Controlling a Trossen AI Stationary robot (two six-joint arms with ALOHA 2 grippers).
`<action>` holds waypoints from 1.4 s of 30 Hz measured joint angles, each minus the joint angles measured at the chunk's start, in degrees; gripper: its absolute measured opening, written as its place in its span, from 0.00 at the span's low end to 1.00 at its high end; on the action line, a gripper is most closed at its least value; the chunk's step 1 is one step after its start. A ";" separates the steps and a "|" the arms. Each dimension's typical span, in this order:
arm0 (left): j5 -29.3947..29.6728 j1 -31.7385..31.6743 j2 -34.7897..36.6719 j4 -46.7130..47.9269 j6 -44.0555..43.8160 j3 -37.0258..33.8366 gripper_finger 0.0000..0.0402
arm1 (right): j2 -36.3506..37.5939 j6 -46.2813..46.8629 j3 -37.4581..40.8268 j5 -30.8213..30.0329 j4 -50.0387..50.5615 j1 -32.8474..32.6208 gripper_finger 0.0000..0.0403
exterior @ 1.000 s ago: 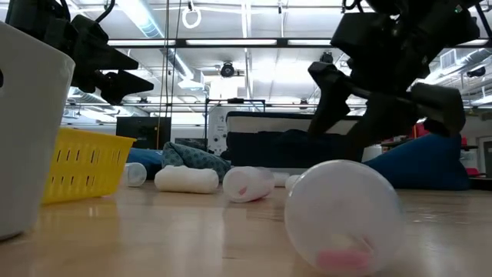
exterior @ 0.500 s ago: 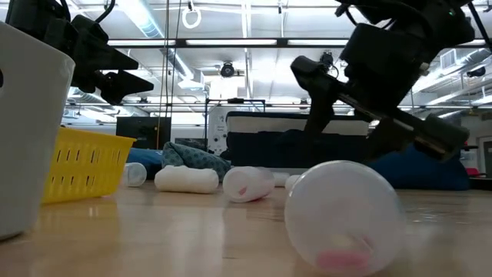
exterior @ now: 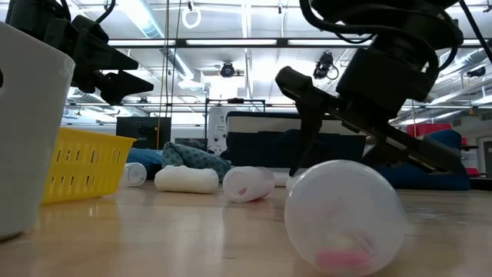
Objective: Pick & place medical supplies in basket/bin
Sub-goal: Put the bottom white rolled gauze into the yellow bin
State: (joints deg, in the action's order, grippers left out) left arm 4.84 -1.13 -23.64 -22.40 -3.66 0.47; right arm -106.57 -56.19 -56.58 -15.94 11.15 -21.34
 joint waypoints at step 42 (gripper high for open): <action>-0.03 0.02 -0.06 0.45 -0.87 0.00 0.95 | 2.31 26.44 0.74 12.88 -10.16 0.31 0.05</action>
State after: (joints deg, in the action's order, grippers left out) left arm 4.81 -1.10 -23.70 -21.96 -4.54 0.47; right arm -104.26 -29.75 -55.84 -3.06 0.99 -21.04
